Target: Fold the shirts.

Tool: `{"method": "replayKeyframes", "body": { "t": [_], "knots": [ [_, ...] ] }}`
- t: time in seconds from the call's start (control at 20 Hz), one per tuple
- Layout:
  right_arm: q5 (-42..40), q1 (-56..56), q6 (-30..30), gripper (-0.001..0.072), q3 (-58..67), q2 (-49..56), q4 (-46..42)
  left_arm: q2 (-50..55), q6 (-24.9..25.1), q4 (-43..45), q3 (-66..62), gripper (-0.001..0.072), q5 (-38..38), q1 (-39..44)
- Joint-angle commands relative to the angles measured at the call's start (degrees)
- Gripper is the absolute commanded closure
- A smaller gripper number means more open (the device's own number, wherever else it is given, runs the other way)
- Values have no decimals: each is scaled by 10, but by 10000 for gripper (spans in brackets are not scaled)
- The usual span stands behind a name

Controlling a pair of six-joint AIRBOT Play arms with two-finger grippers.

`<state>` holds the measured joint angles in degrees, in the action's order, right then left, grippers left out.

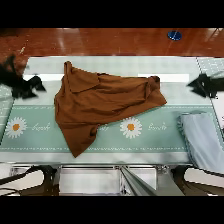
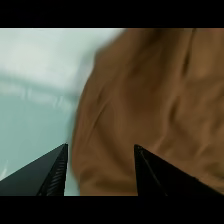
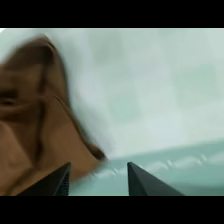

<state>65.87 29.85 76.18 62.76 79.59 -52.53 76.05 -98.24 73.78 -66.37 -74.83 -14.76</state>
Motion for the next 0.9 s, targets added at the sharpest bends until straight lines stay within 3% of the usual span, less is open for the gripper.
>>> {"method": "replayKeyframes", "body": {
  "t": [0.0,0.15,0.3,0.45,0.6,0.7,0.75,0.8,0.85],
  "knots": [
    [-31,28,-45,299,-159,-73,5,-66,59,-103,163,200,-28,-54],
    [-16,28,-81,299,-202,-77,52,-71,119,-204,237,200,-16,-111],
    [-8,28,-83,299,-206,-77,58,-57,138,-206,273,200,19,-129],
    [-11,26,-78,299,-206,-75,63,-24,139,-207,281,200,42,-122],
    [-21,4,-69,299,-206,-64,66,16,182,-265,281,200,79,-81],
    [-43,-24,-54,300,-206,-54,66,39,181,-289,279,202,119,-54],
    [-57,-37,-50,299,-206,-48,72,48,181,-304,276,243,129,-45],
    [-70,-47,-45,300,-206,-43,80,55,183,-312,269,510,131,-38],
    [-82,-54,-44,299,-206,-38,92,57,193,-314,262,678,131,-35]
  ]
}}
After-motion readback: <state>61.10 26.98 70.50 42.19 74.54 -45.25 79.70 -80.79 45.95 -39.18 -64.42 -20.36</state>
